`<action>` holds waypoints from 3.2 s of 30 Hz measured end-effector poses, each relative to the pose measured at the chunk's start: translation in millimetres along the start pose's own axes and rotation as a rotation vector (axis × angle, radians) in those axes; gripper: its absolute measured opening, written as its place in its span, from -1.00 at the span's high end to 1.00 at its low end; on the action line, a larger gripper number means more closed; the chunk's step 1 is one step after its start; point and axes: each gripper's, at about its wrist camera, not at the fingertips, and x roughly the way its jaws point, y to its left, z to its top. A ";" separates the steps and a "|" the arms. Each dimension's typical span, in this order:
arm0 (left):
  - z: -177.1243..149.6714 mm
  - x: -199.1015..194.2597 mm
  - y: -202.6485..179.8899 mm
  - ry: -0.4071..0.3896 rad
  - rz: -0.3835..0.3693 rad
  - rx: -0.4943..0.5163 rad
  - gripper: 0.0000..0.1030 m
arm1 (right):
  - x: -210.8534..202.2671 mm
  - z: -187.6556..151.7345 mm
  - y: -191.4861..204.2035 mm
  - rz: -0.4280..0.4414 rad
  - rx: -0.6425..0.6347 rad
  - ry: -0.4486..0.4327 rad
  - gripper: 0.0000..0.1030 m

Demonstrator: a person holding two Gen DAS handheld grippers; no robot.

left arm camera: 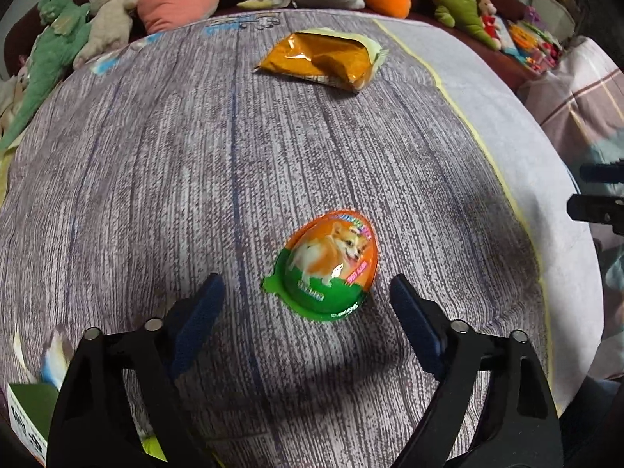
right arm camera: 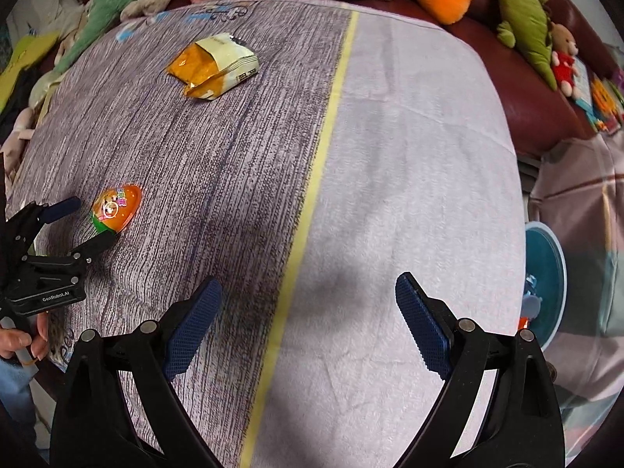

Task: Collect trash
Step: 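Move both tools back to the table toward the orange egg and chip bag, then grasp the orange-green candy egg with left tool while right tool grasps the yellow chip bag, then carry candy egg and chip bag over the wastebasket and open both tools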

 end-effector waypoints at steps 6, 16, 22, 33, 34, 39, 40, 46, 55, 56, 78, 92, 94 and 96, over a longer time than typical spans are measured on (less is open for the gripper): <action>3.1 4.7 0.1 -0.012 -0.018 0.005 -0.09 | 11.1 17.0 2.0 0.021 -0.002 0.014 -0.69; 41.0 -6.4 43.5 -0.100 -0.037 -0.195 -0.09 | 28.9 87.1 12.2 0.096 -0.041 -0.004 -0.69; 68.3 -4.7 67.3 -0.117 -0.033 -0.278 -0.09 | 38.7 146.7 34.8 0.156 -0.105 -0.046 -0.69; 85.9 18.3 75.9 -0.088 -0.030 -0.314 -0.10 | 85.0 202.1 60.2 0.231 -0.134 -0.047 -0.69; 86.4 20.7 75.3 -0.083 -0.029 -0.315 -0.10 | 88.8 203.4 59.5 0.244 -0.131 -0.044 -0.69; 88.6 26.5 73.8 -0.075 -0.028 -0.321 -0.10 | 102.6 201.8 61.3 0.280 -0.138 -0.033 -0.02; 88.3 26.4 72.0 -0.074 -0.028 -0.321 -0.10 | 102.4 200.0 59.7 0.280 -0.131 -0.035 0.05; 90.4 20.2 50.1 -0.084 -0.035 -0.293 -0.10 | 84.4 183.0 42.4 0.279 -0.100 -0.067 0.44; 90.8 5.6 -4.3 -0.097 -0.062 -0.219 -0.10 | 44.0 136.0 -9.8 0.263 -0.020 -0.109 0.50; 90.7 2.5 -12.9 -0.100 -0.065 -0.208 -0.10 | 36.9 127.9 -18.4 0.257 -0.011 -0.119 0.50; 108.6 -39.8 -222.8 -0.115 -0.130 0.082 -0.11 | -62.7 -7.0 -205.7 0.270 0.281 -0.301 0.50; 113.7 8.9 -384.1 -0.017 -0.225 0.286 -0.12 | -60.5 -105.8 -344.6 0.183 0.521 -0.306 0.47; 113.4 16.1 -393.9 0.000 -0.230 0.298 -0.12 | -53.0 -112.5 -358.9 0.176 0.547 -0.293 0.45; 115.4 26.0 -406.9 0.017 -0.235 0.312 -0.12 | -45.8 -116.4 -369.9 0.167 0.567 -0.284 0.44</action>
